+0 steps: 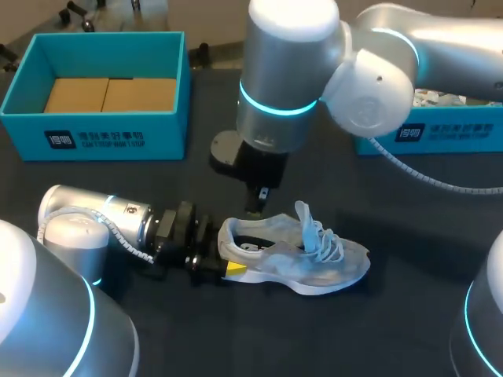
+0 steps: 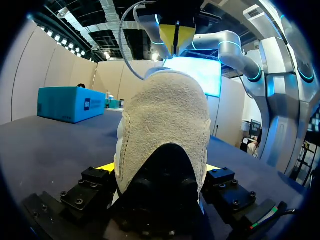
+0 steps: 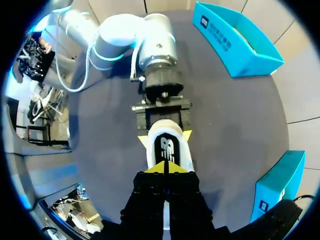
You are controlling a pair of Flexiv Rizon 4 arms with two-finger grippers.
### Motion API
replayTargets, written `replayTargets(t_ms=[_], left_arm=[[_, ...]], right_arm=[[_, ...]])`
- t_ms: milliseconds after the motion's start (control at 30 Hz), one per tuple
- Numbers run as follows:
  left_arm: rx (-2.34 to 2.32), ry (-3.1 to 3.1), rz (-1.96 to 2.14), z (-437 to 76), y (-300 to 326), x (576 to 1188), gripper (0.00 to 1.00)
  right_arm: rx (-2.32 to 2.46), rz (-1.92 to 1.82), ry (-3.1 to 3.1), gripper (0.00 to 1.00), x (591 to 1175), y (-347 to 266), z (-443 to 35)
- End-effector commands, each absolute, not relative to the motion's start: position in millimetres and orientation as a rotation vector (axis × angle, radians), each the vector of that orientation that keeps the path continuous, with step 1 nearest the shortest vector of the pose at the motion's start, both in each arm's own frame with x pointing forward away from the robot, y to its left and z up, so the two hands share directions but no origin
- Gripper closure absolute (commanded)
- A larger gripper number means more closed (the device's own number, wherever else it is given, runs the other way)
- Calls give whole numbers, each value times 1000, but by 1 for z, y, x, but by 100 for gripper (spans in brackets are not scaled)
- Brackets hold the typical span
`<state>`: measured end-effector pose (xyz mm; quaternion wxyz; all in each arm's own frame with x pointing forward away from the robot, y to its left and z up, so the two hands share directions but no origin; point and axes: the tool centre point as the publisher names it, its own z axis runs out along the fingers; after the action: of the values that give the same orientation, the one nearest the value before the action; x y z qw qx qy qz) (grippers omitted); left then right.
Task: Take the shoe out of the shoebox, open the shoe tongue, remove and reinsert the insole, then place the shoe into the shoebox
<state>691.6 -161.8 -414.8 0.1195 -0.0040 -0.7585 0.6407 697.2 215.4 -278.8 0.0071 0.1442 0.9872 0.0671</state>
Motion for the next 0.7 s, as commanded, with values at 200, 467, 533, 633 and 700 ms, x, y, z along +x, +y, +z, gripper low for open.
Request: replayTargets(t_ms=[200,467,533,633,700], left_arm=[[-10,-2219,1873,-416,-161,692,100],[-10,-2219,1873,-416,-161,692,100],[-10,-2219,1873,-416,-161,692,100],[-10,-2219,1873,-416,-161,692,100],[-10,-2219,1873,-416,-161,692,100]], right_arm=[[424,132,3065,100,685,230,-306],[454,129,3050,100,691,227,-328],[447,133,3039,100,692,227,-332],[431,117,3014,100,693,225,-339],[422,114,3000,100,692,223,-343]])
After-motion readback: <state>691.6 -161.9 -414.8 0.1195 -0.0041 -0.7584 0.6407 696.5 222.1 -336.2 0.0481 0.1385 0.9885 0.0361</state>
